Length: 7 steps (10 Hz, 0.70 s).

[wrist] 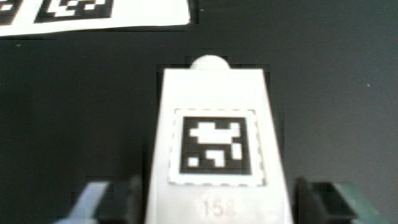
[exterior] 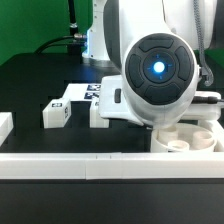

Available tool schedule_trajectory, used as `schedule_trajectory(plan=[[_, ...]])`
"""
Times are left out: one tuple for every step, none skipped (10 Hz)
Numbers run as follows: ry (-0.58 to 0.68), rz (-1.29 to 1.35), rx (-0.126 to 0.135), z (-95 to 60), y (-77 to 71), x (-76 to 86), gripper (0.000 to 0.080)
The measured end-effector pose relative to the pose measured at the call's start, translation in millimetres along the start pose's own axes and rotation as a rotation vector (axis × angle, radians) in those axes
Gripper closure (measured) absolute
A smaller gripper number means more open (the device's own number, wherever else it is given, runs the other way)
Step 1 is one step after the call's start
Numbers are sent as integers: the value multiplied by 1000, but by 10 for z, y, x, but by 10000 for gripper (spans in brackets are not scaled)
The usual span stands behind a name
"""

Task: Assemble stool

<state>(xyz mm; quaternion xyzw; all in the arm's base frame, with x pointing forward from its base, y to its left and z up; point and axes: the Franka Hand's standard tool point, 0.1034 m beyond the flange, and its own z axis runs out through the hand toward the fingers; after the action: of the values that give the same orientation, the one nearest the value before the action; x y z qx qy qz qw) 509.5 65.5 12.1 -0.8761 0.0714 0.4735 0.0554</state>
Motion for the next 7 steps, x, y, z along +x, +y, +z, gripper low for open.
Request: schedule_trajectory(plan=[[0, -2, 0, 0, 0, 0, 464], [0, -5, 0, -2, 0, -1, 464], [0, -6, 0, -11, -1, -7, 464], [4, -8, 0, -58, -11, -29, 464], [13, -12, -1, -129, -30, -76, 464], [5, -16, -4, -239, -37, -209, 464], [0, -19, -7, -369, -39, -366, 464]])
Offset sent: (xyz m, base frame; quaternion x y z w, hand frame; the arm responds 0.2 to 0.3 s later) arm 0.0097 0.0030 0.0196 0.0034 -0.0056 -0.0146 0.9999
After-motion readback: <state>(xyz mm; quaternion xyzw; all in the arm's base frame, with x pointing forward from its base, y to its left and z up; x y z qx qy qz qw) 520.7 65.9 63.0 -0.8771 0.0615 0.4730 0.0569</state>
